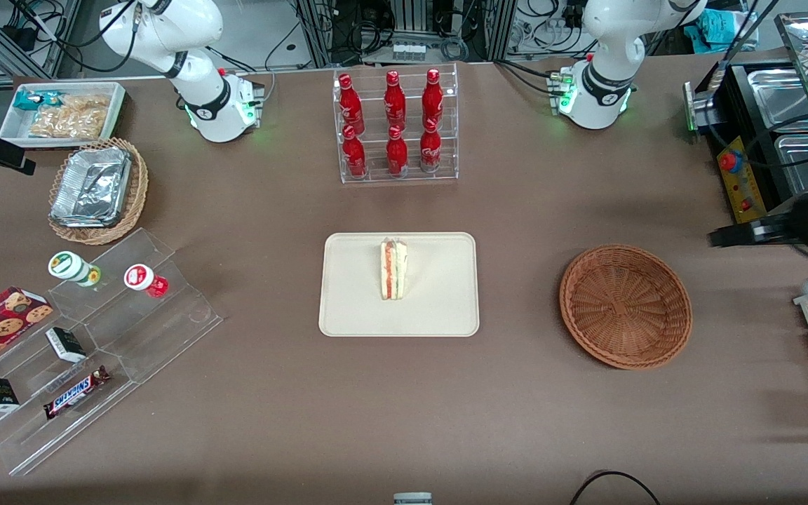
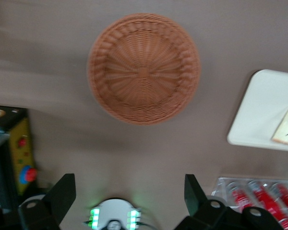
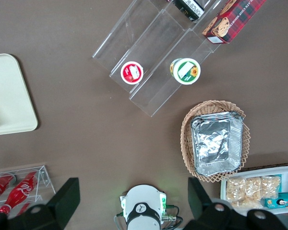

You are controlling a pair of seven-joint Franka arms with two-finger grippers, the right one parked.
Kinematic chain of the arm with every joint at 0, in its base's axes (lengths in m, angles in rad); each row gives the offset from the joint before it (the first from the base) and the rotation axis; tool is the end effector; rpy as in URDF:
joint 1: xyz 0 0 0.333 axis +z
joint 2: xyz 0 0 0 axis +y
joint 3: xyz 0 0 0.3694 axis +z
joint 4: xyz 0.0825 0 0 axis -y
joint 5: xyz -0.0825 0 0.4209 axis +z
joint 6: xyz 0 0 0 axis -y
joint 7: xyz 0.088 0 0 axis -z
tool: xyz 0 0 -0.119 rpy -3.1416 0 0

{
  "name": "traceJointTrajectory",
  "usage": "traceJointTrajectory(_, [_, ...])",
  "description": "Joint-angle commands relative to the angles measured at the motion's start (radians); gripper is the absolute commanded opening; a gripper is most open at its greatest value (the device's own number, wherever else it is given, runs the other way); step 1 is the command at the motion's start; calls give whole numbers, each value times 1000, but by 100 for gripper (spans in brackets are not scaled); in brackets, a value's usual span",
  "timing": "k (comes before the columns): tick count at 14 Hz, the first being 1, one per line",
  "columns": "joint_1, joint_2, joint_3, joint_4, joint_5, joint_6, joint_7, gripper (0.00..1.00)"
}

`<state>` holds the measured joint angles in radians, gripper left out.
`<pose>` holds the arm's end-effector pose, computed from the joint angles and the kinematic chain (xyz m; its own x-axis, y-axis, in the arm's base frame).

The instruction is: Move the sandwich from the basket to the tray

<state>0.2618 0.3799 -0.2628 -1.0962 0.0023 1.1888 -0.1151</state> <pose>0.6713 0.0409 0.6349 0.9543 0.1054 -0.2798 0.1276 -0.9899 0.0623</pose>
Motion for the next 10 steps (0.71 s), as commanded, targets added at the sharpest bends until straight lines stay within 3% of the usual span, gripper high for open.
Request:
traceJointTrajectory(1, [34, -38, -12, -31, 76, -18, 127, 100])
traceJointTrajectory(3, [31, -48, -18, -30, 126, -26, 127, 100])
traceJointTrajectory(7, [-13, -96, -24, -28, 134, -86, 97, 100])
traceJointTrajectory(10, [-88, -116, -26, -40, 136, -118, -46, 100])
